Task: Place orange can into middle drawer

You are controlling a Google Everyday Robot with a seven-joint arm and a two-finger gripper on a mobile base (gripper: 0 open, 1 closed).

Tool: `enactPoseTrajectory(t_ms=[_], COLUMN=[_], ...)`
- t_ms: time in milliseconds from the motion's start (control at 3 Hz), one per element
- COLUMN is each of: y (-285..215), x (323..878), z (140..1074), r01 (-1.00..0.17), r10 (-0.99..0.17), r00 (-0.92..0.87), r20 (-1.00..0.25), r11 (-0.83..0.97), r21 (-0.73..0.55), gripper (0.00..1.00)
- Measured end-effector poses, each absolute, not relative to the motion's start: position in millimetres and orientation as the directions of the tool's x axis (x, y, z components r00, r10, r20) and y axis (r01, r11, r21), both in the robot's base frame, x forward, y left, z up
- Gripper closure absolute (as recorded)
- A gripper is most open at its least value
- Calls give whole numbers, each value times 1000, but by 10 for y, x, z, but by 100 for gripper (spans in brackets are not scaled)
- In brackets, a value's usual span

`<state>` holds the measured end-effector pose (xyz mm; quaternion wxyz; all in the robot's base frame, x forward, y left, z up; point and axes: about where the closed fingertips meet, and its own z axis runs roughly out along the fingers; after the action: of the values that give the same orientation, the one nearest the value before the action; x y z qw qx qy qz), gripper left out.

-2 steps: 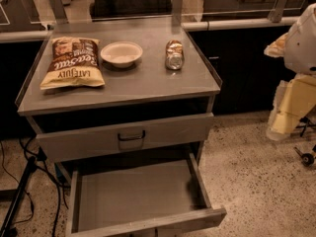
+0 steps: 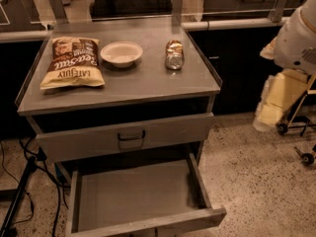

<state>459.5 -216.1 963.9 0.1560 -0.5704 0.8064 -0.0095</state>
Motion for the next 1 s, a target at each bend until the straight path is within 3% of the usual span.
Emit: enactPoseTrajectory(t_ms=[333, 1000], y=[-2180, -2210], x=[5022, 5248], z=[9503, 9512], r01=[-853, -818], r10=[-837, -795], r00=[-465, -521], r20=[-288, -312], r11=[511, 569], r21=[-107, -85], gripper=[0, 0])
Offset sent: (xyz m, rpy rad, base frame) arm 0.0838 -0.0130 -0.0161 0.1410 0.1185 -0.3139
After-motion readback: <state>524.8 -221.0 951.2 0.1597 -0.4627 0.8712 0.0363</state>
